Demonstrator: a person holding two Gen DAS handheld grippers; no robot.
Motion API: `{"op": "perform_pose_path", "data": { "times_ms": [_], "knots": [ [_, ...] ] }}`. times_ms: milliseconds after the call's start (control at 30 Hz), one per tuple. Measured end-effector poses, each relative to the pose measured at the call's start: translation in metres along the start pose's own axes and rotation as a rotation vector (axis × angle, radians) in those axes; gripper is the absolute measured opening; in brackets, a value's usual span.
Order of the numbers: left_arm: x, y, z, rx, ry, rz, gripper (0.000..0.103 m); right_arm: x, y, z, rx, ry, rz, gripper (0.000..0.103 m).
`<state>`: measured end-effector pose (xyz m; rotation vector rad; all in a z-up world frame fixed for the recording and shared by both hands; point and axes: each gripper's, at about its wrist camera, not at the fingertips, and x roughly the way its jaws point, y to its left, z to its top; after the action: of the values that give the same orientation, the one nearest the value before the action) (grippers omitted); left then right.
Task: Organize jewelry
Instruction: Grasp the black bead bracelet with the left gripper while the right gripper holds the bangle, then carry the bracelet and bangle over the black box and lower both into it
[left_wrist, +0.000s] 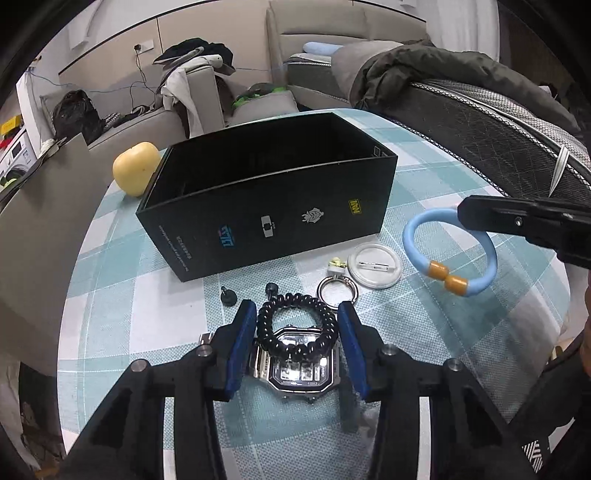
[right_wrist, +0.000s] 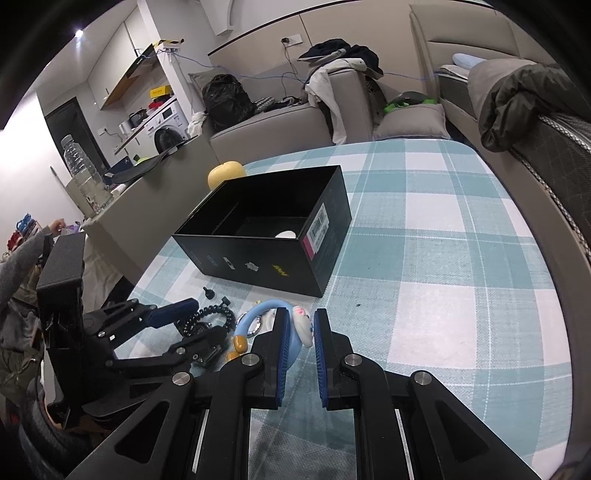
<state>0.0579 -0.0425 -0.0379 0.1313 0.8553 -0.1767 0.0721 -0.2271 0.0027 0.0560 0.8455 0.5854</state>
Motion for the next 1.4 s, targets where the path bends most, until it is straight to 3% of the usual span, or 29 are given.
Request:
{"op": "perform_pose_path", "data": {
  "times_ms": [100,200,400,533,1100,1267,1367,1400],
  "knots": [
    [-0.004,0.001,-0.001,-0.008,-0.010,-0.010,0.035,-0.001,0.000,0.001,0.001,-0.004,0.000,0.012],
    [-0.009,0.005,-0.001,-0.034,-0.022,-0.041,0.022,0.000,0.002,0.001,-0.004,-0.005,0.002,0.012],
    [-0.013,0.002,-0.002,-0.033,-0.030,-0.063,0.019,0.002,0.006,0.002,-0.015,-0.004,0.004,0.012],
    [-0.018,0.002,-0.005,-0.028,-0.037,-0.070,0.005,0.003,0.007,0.003,-0.019,-0.005,0.004,0.012],
    [-0.010,0.005,-0.003,-0.034,0.021,-0.101,0.011,0.009,0.014,0.003,-0.032,0.004,0.008,0.012],
    [-0.008,-0.003,-0.004,0.009,0.023,-0.066,0.012,0.007,0.013,0.004,-0.027,0.001,0.008,0.012],
    [-0.007,-0.008,-0.006,0.049,0.017,-0.039,0.011,0.007,0.013,0.004,-0.027,0.000,0.008,0.012],
    [-0.007,-0.009,-0.006,0.055,0.014,-0.041,0.005,0.007,0.013,0.004,-0.027,0.000,0.007,0.012]
  ]
}}
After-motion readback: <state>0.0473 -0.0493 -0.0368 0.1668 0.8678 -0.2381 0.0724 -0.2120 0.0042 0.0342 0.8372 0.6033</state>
